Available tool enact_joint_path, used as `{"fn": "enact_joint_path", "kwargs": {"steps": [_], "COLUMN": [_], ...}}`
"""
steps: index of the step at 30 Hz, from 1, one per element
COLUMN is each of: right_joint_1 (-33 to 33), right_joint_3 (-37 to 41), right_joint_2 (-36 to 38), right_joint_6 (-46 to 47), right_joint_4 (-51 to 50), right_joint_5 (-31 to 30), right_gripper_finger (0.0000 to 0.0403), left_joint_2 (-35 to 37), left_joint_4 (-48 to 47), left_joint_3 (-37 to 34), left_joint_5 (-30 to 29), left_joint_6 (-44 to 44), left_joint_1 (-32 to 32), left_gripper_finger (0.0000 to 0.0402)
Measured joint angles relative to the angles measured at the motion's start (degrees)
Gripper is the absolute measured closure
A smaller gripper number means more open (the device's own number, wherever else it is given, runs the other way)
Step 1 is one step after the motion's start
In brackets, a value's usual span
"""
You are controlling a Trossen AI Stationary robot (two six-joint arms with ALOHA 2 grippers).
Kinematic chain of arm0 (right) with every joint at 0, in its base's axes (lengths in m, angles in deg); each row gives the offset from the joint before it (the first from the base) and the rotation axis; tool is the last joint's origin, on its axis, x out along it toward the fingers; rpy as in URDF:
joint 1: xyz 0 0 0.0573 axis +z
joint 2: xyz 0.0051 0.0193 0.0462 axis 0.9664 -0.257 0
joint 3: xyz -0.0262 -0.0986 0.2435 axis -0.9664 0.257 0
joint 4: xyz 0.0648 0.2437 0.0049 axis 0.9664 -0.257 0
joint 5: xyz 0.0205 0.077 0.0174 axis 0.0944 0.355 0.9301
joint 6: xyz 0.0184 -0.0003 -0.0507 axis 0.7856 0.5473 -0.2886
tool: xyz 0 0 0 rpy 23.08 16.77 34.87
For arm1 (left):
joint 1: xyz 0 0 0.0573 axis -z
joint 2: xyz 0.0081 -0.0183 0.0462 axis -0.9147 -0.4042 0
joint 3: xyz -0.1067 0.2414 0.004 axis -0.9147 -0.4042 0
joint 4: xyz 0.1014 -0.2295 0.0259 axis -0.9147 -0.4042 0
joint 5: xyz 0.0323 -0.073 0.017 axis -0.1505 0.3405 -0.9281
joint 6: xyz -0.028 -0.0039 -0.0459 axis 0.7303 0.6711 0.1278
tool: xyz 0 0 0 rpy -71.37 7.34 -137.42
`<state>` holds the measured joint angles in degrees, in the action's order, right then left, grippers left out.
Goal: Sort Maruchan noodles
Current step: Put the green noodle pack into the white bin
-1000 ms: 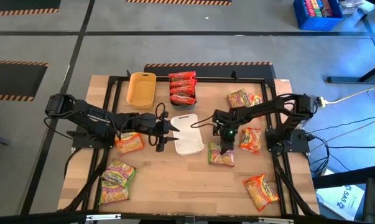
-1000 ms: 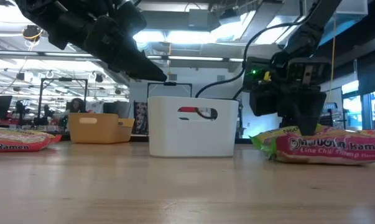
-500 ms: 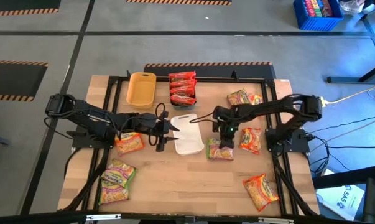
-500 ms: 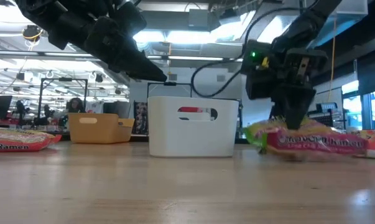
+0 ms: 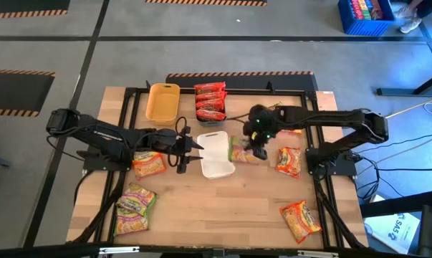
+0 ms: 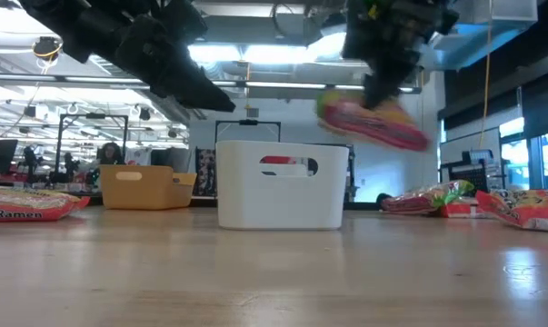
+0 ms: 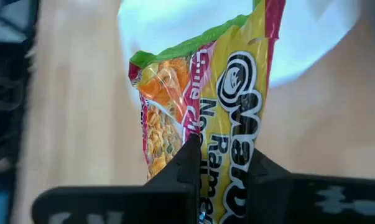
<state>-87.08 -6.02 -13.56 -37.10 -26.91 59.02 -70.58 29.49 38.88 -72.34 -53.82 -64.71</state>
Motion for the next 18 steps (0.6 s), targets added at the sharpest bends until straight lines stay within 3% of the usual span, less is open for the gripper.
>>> {"fn": "enact_joint_path", "kwargs": {"steps": [4,8,18], "right_joint_1": [0.0,0.0,4.3], "right_joint_3": [-2.0,-1.6,-1.4], "right_joint_2": [0.0,0.0,-8.1], "right_joint_6": [-3.0,-6.3,-16.1], "right_joint_4": [7.5,17.3,28.4], "right_joint_5": [-6.5,-8.6,-17.4], "right_gripper_finger": [0.0371,0.0370,0.0369], "left_joint_2": [3.8,5.8,1.5], "left_joint_4": [-4.4,-8.2,-15.0], "left_joint_3": [0.0,0.0,0.0], "left_joint_5": [-0.3,-2.4,0.3], "left_joint_6": [0.0,0.6,1.5], "left_joint_1": [0.0,0.0,-1.4], "left_gripper_finger": [0.0227,0.0227,0.0227]}}
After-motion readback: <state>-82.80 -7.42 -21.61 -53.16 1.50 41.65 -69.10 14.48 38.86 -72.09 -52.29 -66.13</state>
